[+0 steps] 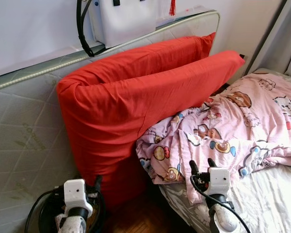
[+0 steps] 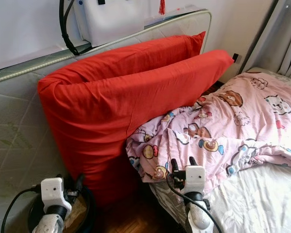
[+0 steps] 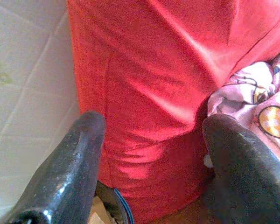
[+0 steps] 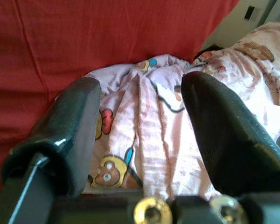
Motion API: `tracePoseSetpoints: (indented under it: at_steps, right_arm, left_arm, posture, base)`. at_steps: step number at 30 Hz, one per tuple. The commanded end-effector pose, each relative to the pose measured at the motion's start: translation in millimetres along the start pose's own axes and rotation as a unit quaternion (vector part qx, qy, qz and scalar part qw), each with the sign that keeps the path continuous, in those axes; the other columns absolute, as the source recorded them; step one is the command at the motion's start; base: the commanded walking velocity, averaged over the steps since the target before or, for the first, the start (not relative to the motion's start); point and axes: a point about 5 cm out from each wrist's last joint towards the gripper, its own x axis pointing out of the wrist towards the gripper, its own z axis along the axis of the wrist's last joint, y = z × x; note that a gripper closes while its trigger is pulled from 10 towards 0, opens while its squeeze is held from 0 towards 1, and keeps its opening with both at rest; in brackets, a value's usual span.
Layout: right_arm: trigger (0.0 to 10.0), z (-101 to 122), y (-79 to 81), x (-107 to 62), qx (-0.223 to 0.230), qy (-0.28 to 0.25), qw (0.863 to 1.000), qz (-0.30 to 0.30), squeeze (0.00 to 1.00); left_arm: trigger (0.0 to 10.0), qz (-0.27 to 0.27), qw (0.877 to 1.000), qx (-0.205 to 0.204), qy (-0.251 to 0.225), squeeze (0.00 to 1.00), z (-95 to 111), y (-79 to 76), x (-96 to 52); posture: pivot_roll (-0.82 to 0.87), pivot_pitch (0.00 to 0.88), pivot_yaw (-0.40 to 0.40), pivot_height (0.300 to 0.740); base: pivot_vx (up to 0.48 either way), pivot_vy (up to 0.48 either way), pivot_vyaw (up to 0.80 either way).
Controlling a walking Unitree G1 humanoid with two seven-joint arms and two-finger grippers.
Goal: Clean up the room
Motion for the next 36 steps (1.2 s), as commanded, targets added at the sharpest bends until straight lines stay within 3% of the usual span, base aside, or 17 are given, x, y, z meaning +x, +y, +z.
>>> tracePoseSetpoints:
  at_steps: [1,12,15,36]
  right_arm:
    - [10.0,1.0,0.7,-0.6,0.007,0.002,1.000,-0.001,0.00]
    - [10.0,-0.9,5.2,2.5,0.011,0.030,0.999,-0.004,0.00]
    - [10.0,-2.6,5.5,2.9,0.010,0.038,0.999,-0.003,0.00]
    - [10.0,-4.1,7.9,4.6,0.018,0.034,0.999,0.000,0.00]
  left_arm:
    - [10.0,0.009,1.000,-0.002,0.011,0.00,-2.9,3.6,-1.1]
    - [10.0,0.007,1.000,-0.001,0.015,0.00,-2.7,2.2,-1.0]
    - [10.0,0.008,1.000,0.000,0.015,0.00,-2.4,2.0,-1.8]
    - [10.0,0.006,1.000,0.005,0.016,0.00,0.4,0.2,-2.2]
  posture:
    - [-0.05,0.053,0.006,0.685]
    - [-0.04,0.073,0.010,0.685]
    - [-0.04,0.076,0.010,0.660]
    - [-0.04,0.082,0.018,0.660]
  base:
    - [0.000,0.000,0.00]
    - [0.000,0.000,0.00]
    - [0.000,0.000,0.00]
    - [0.000,0.000,0.00]
